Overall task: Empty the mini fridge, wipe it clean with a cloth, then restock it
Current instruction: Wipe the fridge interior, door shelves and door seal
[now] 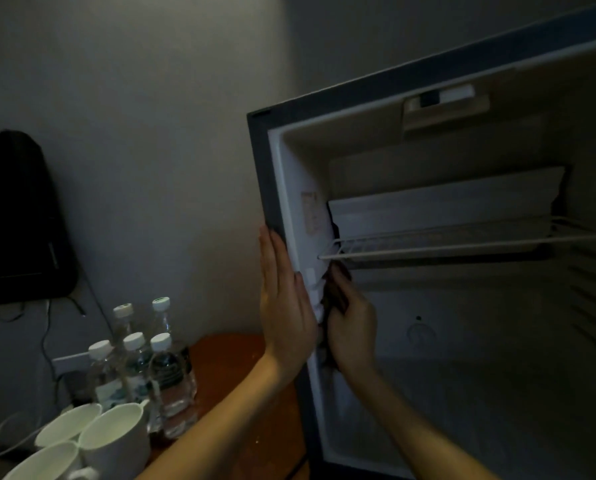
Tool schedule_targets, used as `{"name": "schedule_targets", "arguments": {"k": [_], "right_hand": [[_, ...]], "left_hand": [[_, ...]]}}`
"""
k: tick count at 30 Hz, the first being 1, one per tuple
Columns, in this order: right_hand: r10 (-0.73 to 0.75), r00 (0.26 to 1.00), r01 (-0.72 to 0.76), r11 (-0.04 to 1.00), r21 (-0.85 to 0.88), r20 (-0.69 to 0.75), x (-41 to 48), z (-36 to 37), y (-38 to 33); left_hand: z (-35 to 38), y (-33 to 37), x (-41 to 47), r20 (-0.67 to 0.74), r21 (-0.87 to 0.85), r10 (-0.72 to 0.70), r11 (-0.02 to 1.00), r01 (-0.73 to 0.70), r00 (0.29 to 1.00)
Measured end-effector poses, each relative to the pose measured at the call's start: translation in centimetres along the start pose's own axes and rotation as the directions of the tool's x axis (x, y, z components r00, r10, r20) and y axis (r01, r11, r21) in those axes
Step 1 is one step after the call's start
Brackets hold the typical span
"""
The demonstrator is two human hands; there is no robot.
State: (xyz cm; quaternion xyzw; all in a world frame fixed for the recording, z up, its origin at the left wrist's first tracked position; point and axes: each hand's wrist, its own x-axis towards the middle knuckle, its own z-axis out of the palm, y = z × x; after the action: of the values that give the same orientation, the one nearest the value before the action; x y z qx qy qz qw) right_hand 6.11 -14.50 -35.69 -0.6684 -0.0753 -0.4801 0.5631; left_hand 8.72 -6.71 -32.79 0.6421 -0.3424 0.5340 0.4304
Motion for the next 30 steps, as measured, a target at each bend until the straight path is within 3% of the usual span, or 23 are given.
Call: {"name": "schedule_targets", "arguments": {"k": [5, 9, 13, 15, 20, 23, 27, 30], "right_hand": [[-0.028, 0.999, 0.026, 0.998, 0.061, 0.039, -2.4, -1.6, -0.9], [-0.058, 0.998, 0.058, 0.998, -0.039, 0.011, -1.2, -1.3, 0.0], [0.11, 0.992, -0.115, 0.988, -0.106, -0.06, 3.5, -0.8, 1.7], [0.113, 0.991, -0.12, 0.987, -0.111, -0.072, 3.8, -0.8, 1.7], [-0.099, 0.995, 0.101, 0.992, -0.072, 0.027, -2.4, -1.7, -0.8], [-0.211, 0.976, 0.216, 0.954, -0.209, 0.042, -1.1, -2.1, -0.7], [0.061, 0.996, -0.037, 0.951, -0.308, 0.068, 4.6, -1.9, 1.3], [0.048, 0.998, -0.033, 0.959, -0.282, 0.046, 4.5, -1.9, 1.3]], "left_hand": [[0.0, 0.2, -0.2, 0.007, 0.016, 0.037, 0.999, -0.037, 0.999], [0.1, 0.1, -0.3, 0.006, -0.01, 0.027, 1.0, -0.027, 1.0], [0.2, -0.3, -0.3, -0.002, 0.015, -0.004, 1.0, 0.005, 1.0], [0.3, -0.2, -0.7, -0.01, 0.053, -0.009, 0.999, 0.01, 1.0], [0.5, 0.4, -1.8, -0.015, 0.076, -0.011, 0.997, 0.012, 1.0], [0.7, 0.6, -2.4, -0.027, 0.097, -0.021, 0.995, 0.024, 0.999], [0.6, 0.4, -2.4, -0.019, 0.085, -0.044, 0.995, 0.046, 0.999], [0.6, 0.6, -2.3, -0.029, 0.082, -0.056, 0.995, 0.059, 0.998]]}}
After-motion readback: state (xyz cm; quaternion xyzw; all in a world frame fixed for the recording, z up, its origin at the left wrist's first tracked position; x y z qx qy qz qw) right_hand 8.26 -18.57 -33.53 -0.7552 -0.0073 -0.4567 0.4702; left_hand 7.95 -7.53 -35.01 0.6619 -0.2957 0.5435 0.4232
